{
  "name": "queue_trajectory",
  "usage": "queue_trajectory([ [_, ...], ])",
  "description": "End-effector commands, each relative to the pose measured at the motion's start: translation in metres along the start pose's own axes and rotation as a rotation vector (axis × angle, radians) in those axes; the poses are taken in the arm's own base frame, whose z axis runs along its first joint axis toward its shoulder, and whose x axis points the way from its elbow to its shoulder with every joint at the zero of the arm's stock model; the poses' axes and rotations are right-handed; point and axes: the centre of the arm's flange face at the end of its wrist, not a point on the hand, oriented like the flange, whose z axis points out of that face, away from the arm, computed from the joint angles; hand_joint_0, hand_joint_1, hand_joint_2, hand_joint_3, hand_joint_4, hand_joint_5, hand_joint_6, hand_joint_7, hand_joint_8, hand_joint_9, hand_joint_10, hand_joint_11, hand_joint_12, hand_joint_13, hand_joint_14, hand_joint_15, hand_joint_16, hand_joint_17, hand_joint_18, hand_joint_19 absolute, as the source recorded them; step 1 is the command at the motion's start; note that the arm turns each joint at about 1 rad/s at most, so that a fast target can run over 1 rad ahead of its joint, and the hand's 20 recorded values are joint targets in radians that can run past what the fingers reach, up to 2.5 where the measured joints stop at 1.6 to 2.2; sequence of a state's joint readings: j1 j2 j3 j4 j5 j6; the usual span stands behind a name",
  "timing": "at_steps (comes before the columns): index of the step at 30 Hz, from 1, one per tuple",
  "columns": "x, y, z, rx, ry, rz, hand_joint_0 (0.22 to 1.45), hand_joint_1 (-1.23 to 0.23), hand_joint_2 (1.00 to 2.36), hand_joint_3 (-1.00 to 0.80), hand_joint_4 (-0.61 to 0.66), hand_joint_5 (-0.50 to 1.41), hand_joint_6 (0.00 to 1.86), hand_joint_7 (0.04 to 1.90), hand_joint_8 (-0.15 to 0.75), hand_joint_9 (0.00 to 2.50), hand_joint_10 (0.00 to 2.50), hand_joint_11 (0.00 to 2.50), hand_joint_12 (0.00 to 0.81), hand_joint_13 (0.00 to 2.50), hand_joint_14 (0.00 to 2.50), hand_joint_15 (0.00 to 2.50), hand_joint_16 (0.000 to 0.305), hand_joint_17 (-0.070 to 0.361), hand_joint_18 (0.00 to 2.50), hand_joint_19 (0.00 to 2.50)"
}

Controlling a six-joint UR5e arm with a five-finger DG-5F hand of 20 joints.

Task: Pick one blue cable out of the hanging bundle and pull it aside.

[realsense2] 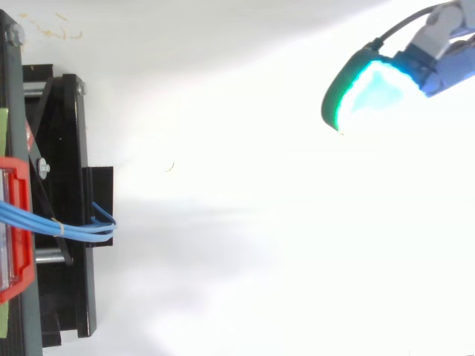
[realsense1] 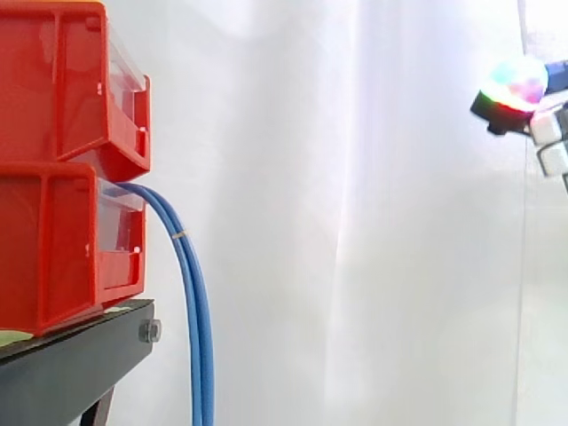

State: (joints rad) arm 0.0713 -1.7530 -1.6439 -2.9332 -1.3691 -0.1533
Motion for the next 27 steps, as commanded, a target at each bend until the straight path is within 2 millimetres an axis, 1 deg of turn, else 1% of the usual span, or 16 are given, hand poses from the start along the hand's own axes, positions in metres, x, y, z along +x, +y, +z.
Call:
queue_trajectory([
  [1,0.004,-0.020,0.009,0.031,-0.003,-0.013,0.49,-0.63,1.00,-0.50,0.19,-0.19,0.50,0.68,0.257,0.62,0.01,0.26,0.360,0.61,0.01,0.29,0.050,0.112,0.45,0.44],
  [3,0.007,-0.032,0.016,0.042,-0.001,-0.012,0.49,-0.63,1.00,-0.50,0.20,-0.19,0.50,0.69,0.257,0.63,0.01,0.27,0.360,0.61,0.01,0.30,0.050,0.112,0.45,0.44],
  [5,0.007,-0.036,0.020,0.035,-0.005,-0.015,0.49,-0.63,1.00,-0.50,0.20,-0.19,0.50,0.69,0.257,0.63,0.01,0.27,0.361,0.61,0.01,0.30,0.050,0.112,0.45,0.44],
  [7,0.008,-0.038,0.023,0.019,-0.008,-0.011,0.49,-0.63,1.00,-0.50,0.20,-0.19,0.50,0.68,0.259,0.63,0.01,0.27,0.360,0.61,0.01,0.29,0.050,0.112,0.45,0.44],
  [11,0.008,-0.034,0.029,-0.024,-0.026,-0.022,0.49,-0.63,1.00,-0.50,0.20,-0.19,0.50,0.68,0.259,0.62,0.01,0.26,0.361,0.61,0.01,0.30,0.050,0.112,0.45,0.44],
  [13,0.009,-0.050,0.035,-0.001,-0.044,-0.044,0.49,-0.63,1.00,-0.50,0.20,-0.19,0.50,0.69,0.259,0.63,0.01,0.27,0.359,0.62,0.01,0.30,0.050,0.112,0.45,0.44],
  [15,0.011,-0.055,0.038,0.007,-0.045,-0.046,0.49,-0.63,1.00,-0.50,0.20,-0.19,0.50,0.69,0.258,0.63,0.01,0.26,0.360,0.62,0.01,0.30,0.050,0.112,0.45,0.43],
  [16,0.014,-0.064,0.041,0.016,-0.052,-0.048,0.49,-0.63,1.00,-0.50,0.20,-0.19,0.50,0.68,0.257,0.63,0.01,0.26,0.361,0.62,0.01,0.30,0.050,0.113,0.46,0.44],
  [18,0.015,-0.067,0.044,0.012,-0.057,-0.047,0.49,-0.63,1.00,-0.50,0.20,-0.19,0.50,0.68,0.259,0.63,0.01,0.27,0.360,0.62,0.01,0.30,0.050,0.113,0.46,0.43],
  [23,0.022,-0.092,0.062,-0.014,-0.077,-0.039,0.49,-0.63,1.00,-0.50,0.20,-0.19,0.50,0.69,0.260,0.63,0.01,0.26,0.359,0.62,0.01,0.30,0.050,0.112,0.46,0.43],
  [24,0.025,-0.102,0.067,-0.022,-0.077,-0.038,0.49,-0.63,1.00,-0.50,0.20,-0.19,0.50,0.69,0.260,0.63,0.01,0.27,0.359,0.62,0.01,0.30,0.050,0.112,0.46,0.44],
  [27,0.028,-0.104,0.072,-0.048,-0.082,-0.032,0.49,-0.63,1.00,-0.50,0.20,-0.19,0.50,0.69,0.260,0.63,0.01,0.26,0.359,0.62,0.01,0.30,0.050,0.112,0.46,0.44],
])
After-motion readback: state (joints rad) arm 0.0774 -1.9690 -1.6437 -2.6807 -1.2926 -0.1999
